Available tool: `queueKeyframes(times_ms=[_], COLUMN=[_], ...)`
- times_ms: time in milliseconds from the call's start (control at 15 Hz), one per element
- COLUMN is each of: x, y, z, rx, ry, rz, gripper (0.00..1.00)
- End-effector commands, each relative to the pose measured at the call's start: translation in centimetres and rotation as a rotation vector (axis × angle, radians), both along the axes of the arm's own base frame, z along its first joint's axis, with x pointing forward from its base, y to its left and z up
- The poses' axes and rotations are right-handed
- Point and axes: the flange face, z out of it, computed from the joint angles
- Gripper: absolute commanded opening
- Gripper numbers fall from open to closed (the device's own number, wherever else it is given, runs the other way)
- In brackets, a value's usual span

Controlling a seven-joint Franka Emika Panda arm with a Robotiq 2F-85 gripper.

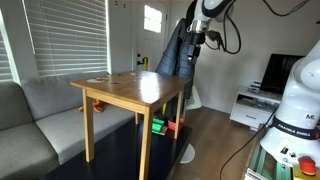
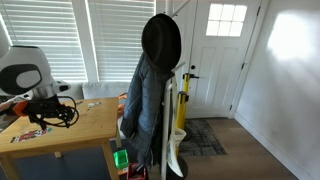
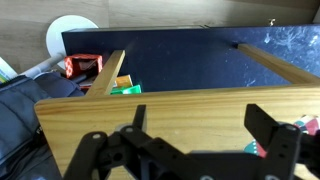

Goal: Move the hat to the coat stick below it

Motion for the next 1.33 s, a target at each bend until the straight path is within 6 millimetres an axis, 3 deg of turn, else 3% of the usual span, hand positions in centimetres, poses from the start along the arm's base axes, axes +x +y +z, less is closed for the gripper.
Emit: queueKeyframes(times_ms=[0, 400, 667, 1000, 1133, 1200, 1267], x=[0.7, 3.1, 4.1, 3.6, 3.3, 2.8, 2.6], y=[-2.0, -9.0, -11.3, -14.2, -15.4, -14.2, -14.8], z=[1.5, 9.2, 14.9, 21.3, 23.1, 21.6, 22.4], rx=[-0.060, -0.240, -0.317, -0.383, -0.403, -0.371, -0.378], ry=[-0.060, -0.254, -0.384, -0.511, -0.548, -0.509, -0.523], rz=[-0.034, -0.137, -0.208, -0.345, -0.384, -0.336, -0.352], gripper=[1.00, 1.00, 1.00, 1.00, 1.00, 1.00, 1.00])
